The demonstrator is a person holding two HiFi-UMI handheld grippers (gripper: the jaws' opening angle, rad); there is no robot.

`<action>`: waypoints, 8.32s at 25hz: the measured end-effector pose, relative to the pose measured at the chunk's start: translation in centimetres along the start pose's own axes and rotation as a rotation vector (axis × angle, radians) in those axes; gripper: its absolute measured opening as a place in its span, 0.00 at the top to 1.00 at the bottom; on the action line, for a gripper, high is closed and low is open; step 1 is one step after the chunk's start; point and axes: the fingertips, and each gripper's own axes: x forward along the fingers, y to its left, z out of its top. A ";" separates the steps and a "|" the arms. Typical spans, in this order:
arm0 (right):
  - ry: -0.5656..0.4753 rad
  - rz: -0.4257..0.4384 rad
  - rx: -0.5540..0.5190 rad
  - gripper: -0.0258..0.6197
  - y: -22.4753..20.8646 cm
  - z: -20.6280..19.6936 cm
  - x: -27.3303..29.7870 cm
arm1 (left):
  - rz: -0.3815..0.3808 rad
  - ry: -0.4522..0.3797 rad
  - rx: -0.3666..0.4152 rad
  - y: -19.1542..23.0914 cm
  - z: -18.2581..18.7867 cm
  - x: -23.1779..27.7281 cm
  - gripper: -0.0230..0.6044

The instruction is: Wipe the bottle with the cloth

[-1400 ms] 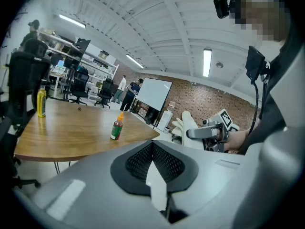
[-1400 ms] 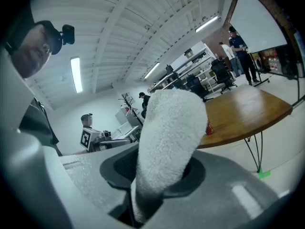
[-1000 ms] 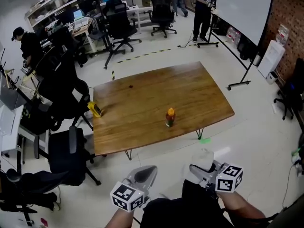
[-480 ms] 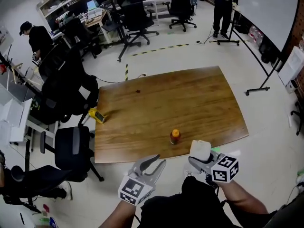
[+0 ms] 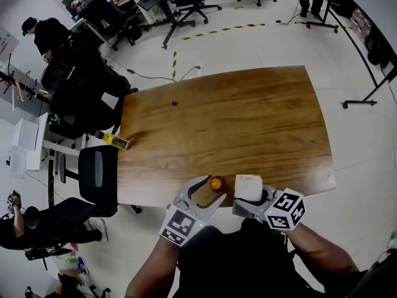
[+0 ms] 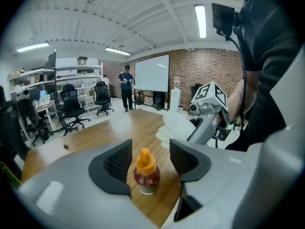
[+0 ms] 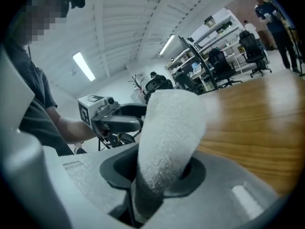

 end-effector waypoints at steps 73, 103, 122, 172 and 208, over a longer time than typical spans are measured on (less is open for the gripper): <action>-0.861 -0.317 0.617 0.79 -6.7 5.9 -1.9 | -0.356 -0.070 0.149 0.4 -4.2 2.1 0.66; 0.128 -0.654 -0.106 0.80 -13.8 -1.0 6.3 | -0.326 -0.123 0.064 0.2 -2.3 2.6 0.67; 0.390 0.283 0.180 0.80 -7.4 4.7 13.7 | -0.325 -0.134 0.076 -0.3 -1.9 2.7 0.68; 0.545 -0.309 -0.804 0.78 1.9 6.3 10.4 | -0.394 -0.216 0.040 0.7 -4.5 2.6 0.67; 0.767 -0.263 -0.741 0.78 -2.1 -1.7 4.2 | -0.324 -0.165 0.048 1.2 -4.8 2.3 0.67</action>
